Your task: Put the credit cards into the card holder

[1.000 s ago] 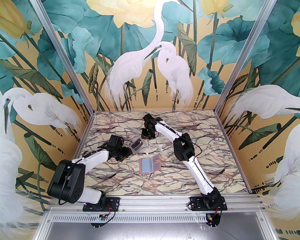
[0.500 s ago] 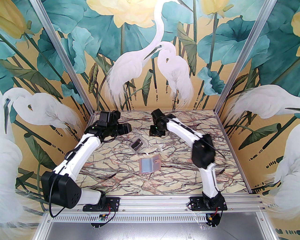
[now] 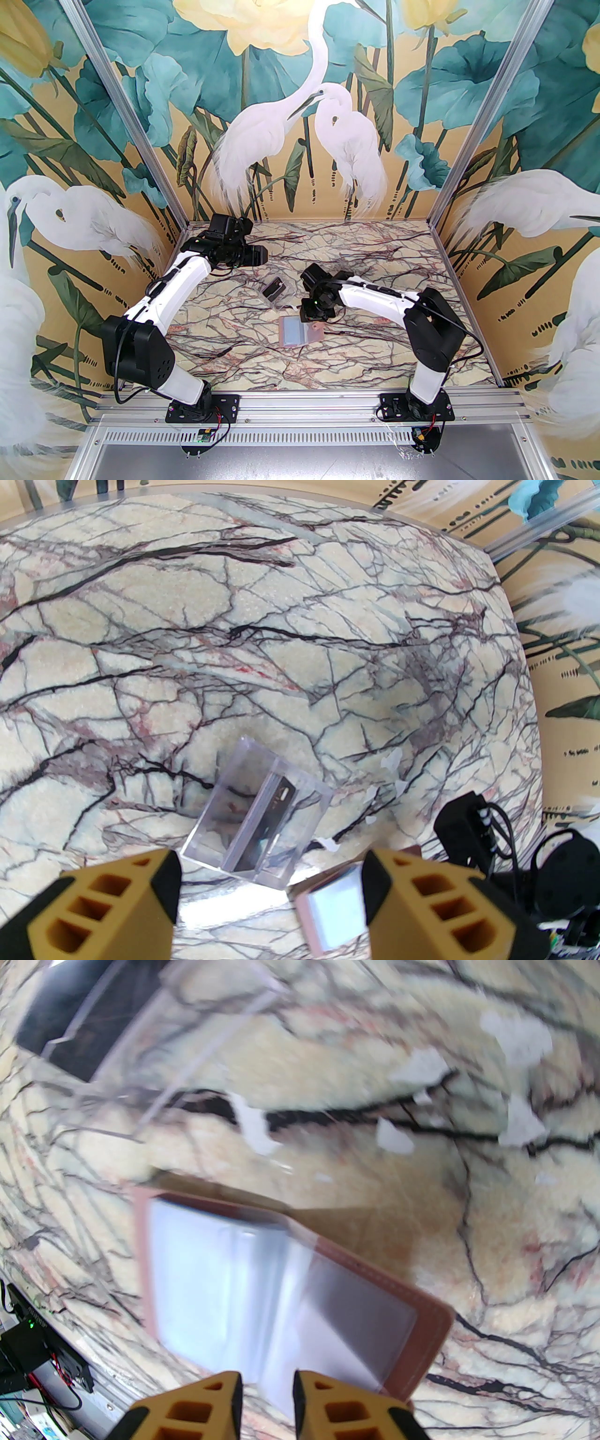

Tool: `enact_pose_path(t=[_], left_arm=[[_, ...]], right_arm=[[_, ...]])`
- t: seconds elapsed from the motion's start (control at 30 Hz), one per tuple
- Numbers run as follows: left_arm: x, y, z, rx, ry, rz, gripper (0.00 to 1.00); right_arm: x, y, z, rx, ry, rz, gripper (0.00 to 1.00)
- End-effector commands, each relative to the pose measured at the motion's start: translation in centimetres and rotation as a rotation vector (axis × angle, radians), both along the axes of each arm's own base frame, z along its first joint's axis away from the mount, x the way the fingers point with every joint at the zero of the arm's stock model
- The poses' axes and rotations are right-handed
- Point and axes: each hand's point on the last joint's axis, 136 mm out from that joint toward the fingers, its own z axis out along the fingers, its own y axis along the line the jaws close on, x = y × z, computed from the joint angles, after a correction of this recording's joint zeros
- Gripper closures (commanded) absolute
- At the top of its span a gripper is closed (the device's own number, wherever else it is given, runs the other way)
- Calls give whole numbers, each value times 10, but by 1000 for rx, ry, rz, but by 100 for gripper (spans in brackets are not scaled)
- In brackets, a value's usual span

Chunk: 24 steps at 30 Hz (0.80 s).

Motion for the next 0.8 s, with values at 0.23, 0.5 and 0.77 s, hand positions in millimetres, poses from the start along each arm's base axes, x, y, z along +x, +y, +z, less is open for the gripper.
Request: enact_pose_path(t=[0.23,0.5,0.77], left_arm=[[-22,-31,-35,151,32,-366,29],[-20,-28,-81,287,141,-443,30],[-23,-33,-100,321,178,-492,27]], right_arm=[[2,-11,-28,-45,4,-32,73],[6,-19,-35,-45,-25,-34,73],[4,-24,-45,-69,-24,-13,74]])
